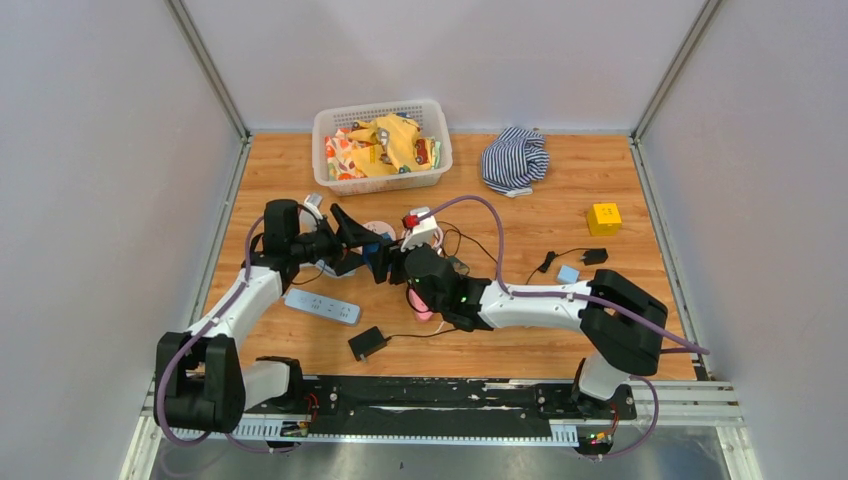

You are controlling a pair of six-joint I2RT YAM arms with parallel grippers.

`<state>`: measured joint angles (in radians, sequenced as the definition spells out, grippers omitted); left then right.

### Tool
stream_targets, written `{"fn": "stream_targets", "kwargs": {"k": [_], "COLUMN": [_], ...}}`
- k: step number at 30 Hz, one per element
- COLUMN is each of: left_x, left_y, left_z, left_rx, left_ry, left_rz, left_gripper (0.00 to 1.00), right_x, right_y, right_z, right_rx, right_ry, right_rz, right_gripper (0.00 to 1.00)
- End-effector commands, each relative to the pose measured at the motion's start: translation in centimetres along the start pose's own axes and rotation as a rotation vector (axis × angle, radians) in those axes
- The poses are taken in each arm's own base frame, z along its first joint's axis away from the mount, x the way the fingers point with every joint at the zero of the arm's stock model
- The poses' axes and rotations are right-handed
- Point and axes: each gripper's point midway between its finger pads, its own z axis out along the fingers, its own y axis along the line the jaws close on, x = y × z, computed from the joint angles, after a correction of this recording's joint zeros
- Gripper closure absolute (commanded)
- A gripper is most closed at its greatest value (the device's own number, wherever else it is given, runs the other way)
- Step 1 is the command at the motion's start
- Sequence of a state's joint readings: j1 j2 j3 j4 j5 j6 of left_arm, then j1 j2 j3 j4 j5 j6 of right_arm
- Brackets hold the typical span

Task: Insert the plug
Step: Pick up the plug from the center of the board.

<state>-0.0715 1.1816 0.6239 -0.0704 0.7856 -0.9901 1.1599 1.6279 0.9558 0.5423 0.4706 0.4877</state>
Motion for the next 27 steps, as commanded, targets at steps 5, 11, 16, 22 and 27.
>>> {"fn": "stream_targets", "kwargs": {"k": [5,11,16,22,27], "left_x": [-0.5,-0.7,-0.5,-0.3,-0.2], "left_y": [-3.1,-4.7,-5.1,-5.5,-6.2], "left_z": [-1.2,-1.8,-2.0,-2.3,-2.7], "left_rx": [0.081,0.112,0.124,0.135,0.152], "left_ry": [-0.043,-0.053,-0.053,-0.042,-0.051], "left_rz": [-0.060,-0.074,-0.083,-0.096,-0.091], "left_gripper": [0.44,0.63,0.72,0.72,0.72], "right_x": [-3.6,-2.7,-2.3,-3.8,-5.9], "right_y": [0.3,0.4,-0.1,0.4,0.6], "right_z": [-0.3,-0.3,-0.9,-2.6,-3.7], "right_rx": [-0.009,-0.034,-0.042,-0.135,-0.170], "right_ry": [-0.123,-0.099,-0.094,-0.129,-0.161], "right_rz": [0.127,0.100,0.059,-0.133,-0.260], "right_gripper": [0.83,0.77,0.46,0.20,0.18]}}
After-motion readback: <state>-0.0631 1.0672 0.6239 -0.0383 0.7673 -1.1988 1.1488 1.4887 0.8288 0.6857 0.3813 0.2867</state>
